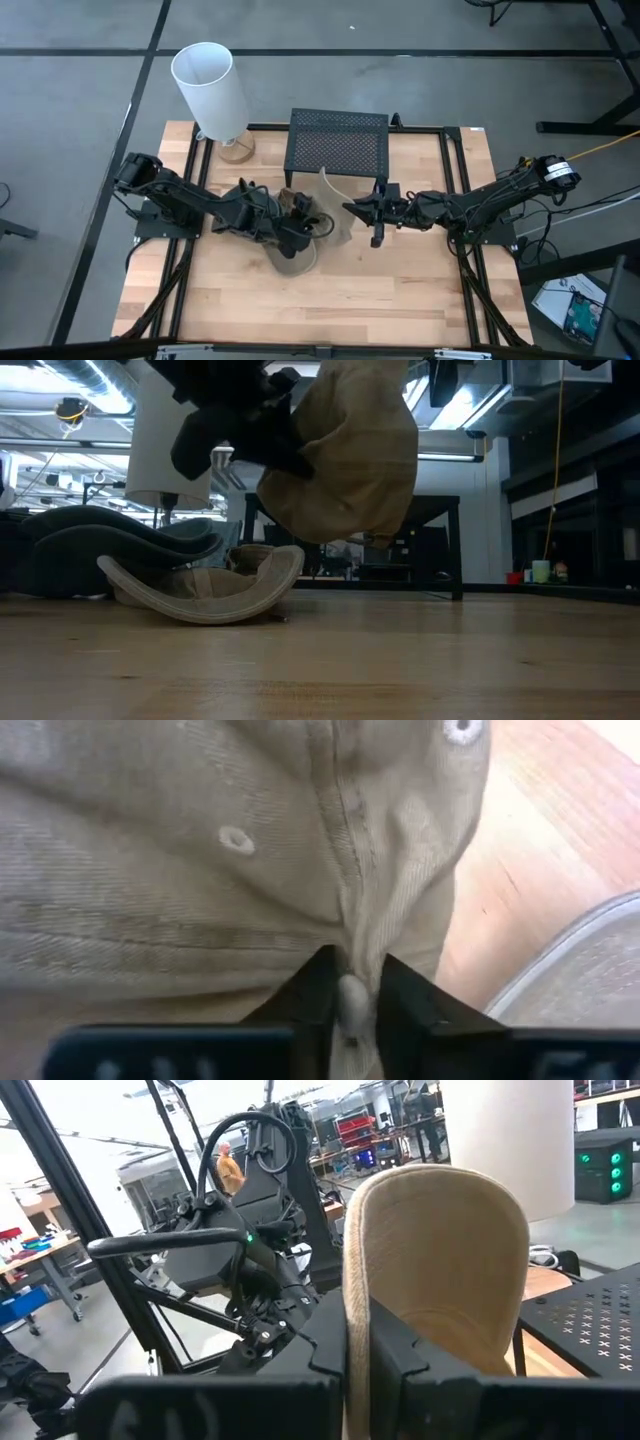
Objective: Pick & Place hat
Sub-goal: Put the right brown cap on the shelf
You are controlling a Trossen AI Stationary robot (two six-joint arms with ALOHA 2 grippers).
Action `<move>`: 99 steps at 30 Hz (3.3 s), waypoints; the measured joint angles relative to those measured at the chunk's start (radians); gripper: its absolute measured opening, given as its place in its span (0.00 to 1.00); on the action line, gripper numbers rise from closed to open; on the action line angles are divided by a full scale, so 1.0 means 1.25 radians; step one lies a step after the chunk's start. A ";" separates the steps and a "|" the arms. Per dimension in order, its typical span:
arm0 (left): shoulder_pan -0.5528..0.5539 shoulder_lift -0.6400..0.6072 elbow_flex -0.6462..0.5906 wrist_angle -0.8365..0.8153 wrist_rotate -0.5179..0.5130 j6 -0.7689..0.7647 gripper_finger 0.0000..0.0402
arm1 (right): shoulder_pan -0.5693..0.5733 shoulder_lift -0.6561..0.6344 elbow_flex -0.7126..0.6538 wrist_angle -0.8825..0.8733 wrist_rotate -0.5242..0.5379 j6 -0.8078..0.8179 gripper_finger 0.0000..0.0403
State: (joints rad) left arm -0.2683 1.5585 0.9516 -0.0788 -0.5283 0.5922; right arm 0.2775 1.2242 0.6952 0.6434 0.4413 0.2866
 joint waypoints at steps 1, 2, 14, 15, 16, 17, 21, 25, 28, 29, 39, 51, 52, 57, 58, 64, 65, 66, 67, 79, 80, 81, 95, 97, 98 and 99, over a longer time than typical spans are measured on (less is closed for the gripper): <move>0.000 0.000 0.000 0.000 -0.005 -0.006 0.06 | 0.000 0.000 0.000 0.000 0.000 -0.002 0.04; -0.002 0.000 0.000 0.000 -0.011 -0.011 0.06 | 0.000 0.000 0.000 0.000 0.001 -0.003 0.04; -0.113 -0.019 0.000 -0.005 -0.298 -0.018 0.06 | 0.000 -0.011 0.000 0.001 0.077 -0.021 0.06; -0.124 -0.026 0.000 -0.001 -0.325 -0.023 0.06 | 0.001 -0.011 0.000 0.001 0.087 -0.021 0.06; -0.135 -0.035 0.001 0.002 -0.347 -0.026 0.06 | 0.001 -0.012 0.000 0.000 0.096 -0.021 0.07; -0.146 -0.045 0.001 -0.002 -0.369 -0.030 0.06 | 0.001 -0.012 0.000 -0.003 0.105 -0.021 0.07; -0.183 -0.101 0.001 0.000 -0.419 -0.053 0.06 | 0.000 -0.012 0.000 -0.024 0.111 -0.024 0.08; -0.205 -0.163 0.001 0.000 -0.443 -0.058 0.06 | 0.001 -0.012 0.000 -0.059 0.107 -0.008 0.09; -0.221 -0.205 0.001 -0.001 -0.483 -0.037 0.06 | 0.000 -0.013 0.001 -0.089 0.106 -0.002 0.11; -0.227 -0.217 0.001 -0.001 -0.502 -0.029 0.06 | 0.001 -0.013 0.001 -0.097 0.104 -0.003 0.13; -0.292 -0.288 0.001 0.000 -0.704 0.078 0.06 | 0.000 -0.013 0.001 -0.162 0.001 0.087 0.40; -0.328 -0.353 0.001 0.000 -0.660 0.079 0.06 | 0.000 -0.013 0.001 -0.274 -0.131 0.138 0.66; -0.324 -0.356 0.001 0.000 -0.622 0.075 0.06 | 0.000 -0.013 0.001 -0.272 -0.131 0.124 0.67; -0.279 -0.353 0.000 0.000 -0.425 0.064 0.06 | -0.002 -0.013 0.000 -0.195 -0.118 0.043 0.67; -0.267 -0.350 0.000 0.004 -0.402 0.061 0.06 | -0.003 -0.013 0.000 -0.176 -0.119 0.034 0.67; -0.204 -0.313 0.000 0.094 -0.252 0.093 0.06 | -0.012 -0.012 0.000 -0.113 -0.155 -0.004 0.67; -0.196 -0.304 0.000 0.122 -0.228 0.109 0.06 | -0.016 -0.012 0.000 -0.111 -0.166 -0.005 0.67; -0.189 -0.294 0.000 0.151 -0.203 0.126 0.06 | -0.019 -0.012 0.000 -0.109 -0.176 -0.006 0.67; -0.182 -0.285 0.000 0.179 -0.178 0.145 0.06 | -0.023 -0.012 0.000 -0.107 -0.185 -0.007 0.67; -0.086 -0.173 0.000 0.364 0.023 0.184 0.06 | -0.059 0.072 0.000 0.045 -0.263 -0.047 0.67; -0.084 -0.170 0.000 0.367 0.027 0.184 0.06 | -0.060 0.080 0.000 0.056 -0.263 -0.050 0.67; -0.081 -0.167 0.000 0.367 0.029 0.183 0.06 | -0.062 0.087 0.000 0.065 -0.263 -0.050 0.67; -0.077 -0.156 0.000 0.351 0.006 0.150 0.06 | -0.090 0.148 0.000 0.212 -0.458 -0.037 0.74; -0.077 -0.156 0.000 0.339 -0.001 0.138 0.06 | -0.091 0.152 0.000 0.212 -0.445 -0.038 0.79; -0.076 -0.156 0.000 0.332 -0.003 0.137 0.06 | -0.091 0.152 0.000 0.211 -0.426 -0.039 0.81; -0.073 -0.156 0.000 0.327 -0.003 0.134 0.06 | -0.091 0.152 0.000 0.210 -0.407 -0.042 0.84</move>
State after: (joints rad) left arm -0.3599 1.3640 0.9512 0.3298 -0.5320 0.7602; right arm 0.1642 1.4147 0.6952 0.9064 -0.0672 0.2339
